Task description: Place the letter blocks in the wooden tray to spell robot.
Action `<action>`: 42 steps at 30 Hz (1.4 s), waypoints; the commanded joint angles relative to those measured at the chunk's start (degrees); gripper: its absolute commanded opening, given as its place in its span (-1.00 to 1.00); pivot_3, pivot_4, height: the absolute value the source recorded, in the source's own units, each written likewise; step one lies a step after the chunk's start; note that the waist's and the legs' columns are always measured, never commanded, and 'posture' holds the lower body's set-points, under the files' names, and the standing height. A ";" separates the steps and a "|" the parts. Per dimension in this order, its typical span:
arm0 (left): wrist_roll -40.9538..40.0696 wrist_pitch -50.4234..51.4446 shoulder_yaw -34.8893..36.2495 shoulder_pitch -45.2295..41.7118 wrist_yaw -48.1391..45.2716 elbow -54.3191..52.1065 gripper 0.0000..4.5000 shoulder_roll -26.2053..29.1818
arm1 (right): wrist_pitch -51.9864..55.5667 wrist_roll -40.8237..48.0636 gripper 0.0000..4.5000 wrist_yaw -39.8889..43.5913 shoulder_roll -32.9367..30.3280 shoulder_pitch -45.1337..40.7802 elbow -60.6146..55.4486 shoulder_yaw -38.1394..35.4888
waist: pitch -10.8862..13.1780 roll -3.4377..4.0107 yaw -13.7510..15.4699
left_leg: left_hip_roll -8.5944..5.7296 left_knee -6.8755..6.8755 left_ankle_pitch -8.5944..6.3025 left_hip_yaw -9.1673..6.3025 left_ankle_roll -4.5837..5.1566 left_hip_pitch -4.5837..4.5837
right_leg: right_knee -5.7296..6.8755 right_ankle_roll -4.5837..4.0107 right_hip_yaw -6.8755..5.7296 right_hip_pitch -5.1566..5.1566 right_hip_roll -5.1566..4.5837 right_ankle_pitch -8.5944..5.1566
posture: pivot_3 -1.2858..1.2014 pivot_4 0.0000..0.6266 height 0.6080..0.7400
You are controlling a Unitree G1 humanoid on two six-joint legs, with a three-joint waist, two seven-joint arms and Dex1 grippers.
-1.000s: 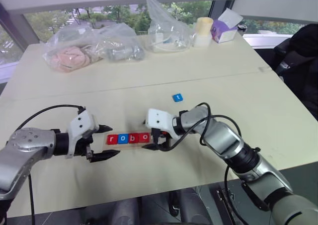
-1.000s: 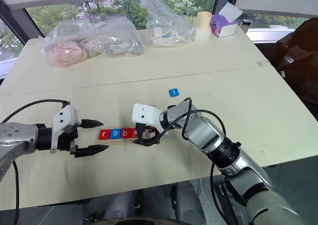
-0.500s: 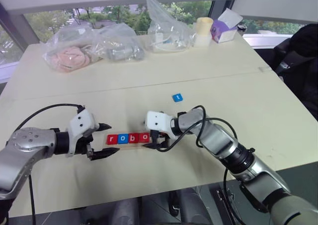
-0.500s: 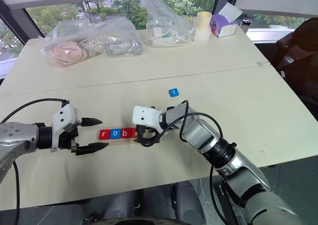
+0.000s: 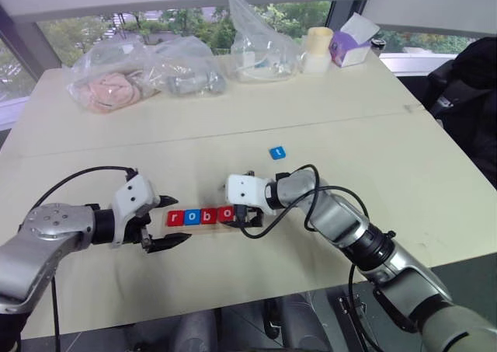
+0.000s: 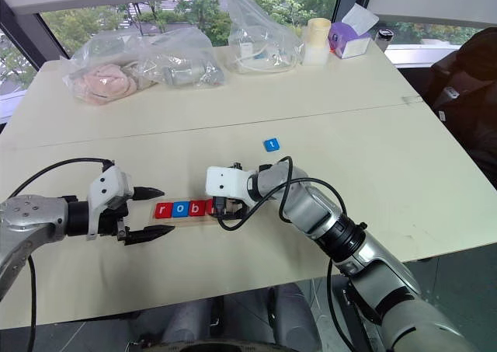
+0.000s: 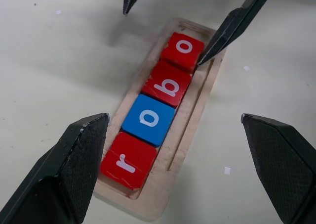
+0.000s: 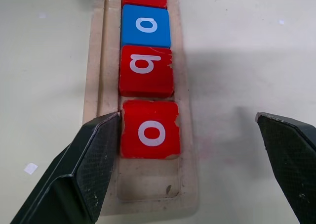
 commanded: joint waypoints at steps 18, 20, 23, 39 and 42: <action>-3.47 1.19 1.55 -17.36 9.24 2.29 1.00 -9.19 | 27.96 26.03 0.97 -16.43 4.61 -5.76 -2.17 -40.93 | -0.04 -0.07 1.06 | -0.04 0.12 0.00 -0.05 -0.01 0.09 | -0.04 -0.10 -0.03 0.26 -0.04 0.10 | 0.03 -0.52 1.00; -2.82 1.06 -0.77 -19.59 8.92 2.92 1.00 -10.10 | 28.58 23.30 0.97 -20.94 4.39 -3.26 0.78 -39.96 | -0.05 -0.07 0.93 | -0.06 0.06 0.01 -0.03 0.00 0.10 | -0.04 -0.08 0.00 0.26 -0.03 0.10 | 0.03 -0.52 1.00; -1.62 0.89 -4.10 -20.49 7.22 4.12 1.00 -10.14 | 25.94 19.67 0.97 -28.04 6.96 -1.45 5.50 -38.60 | -0.04 -0.05 0.20 | -0.06 -0.04 0.00 -0.02 0.01 0.09 | -0.06 0.17 0.03 0.24 -0.01 0.19 | 0.03 -0.52 1.00; 6.53 -5.84 -7.89 -16.46 3.14 10.14 1.00 -6.97 | 4.13 11.53 0.97 -31.65 11.57 -3.12 28.68 -31.12 | -0.04 -0.05 -0.60 | -0.02 -0.01 0.01 0.01 0.02 0.10 | 0.04 0.16 0.17 0.13 0.08 0.19 | 0.03 -0.52 1.00; 6.36 -5.34 -7.35 -15.81 3.46 9.19 1.00 -7.25 | 3.82 9.67 0.74 -33.94 12.18 -3.78 30.84 -30.61 | -0.04 -0.05 -0.43 | 0.00 -0.02 0.01 -0.01 0.02 0.12 | 0.07 0.15 0.17 0.12 0.11 0.20 | 0.03 -0.52 1.00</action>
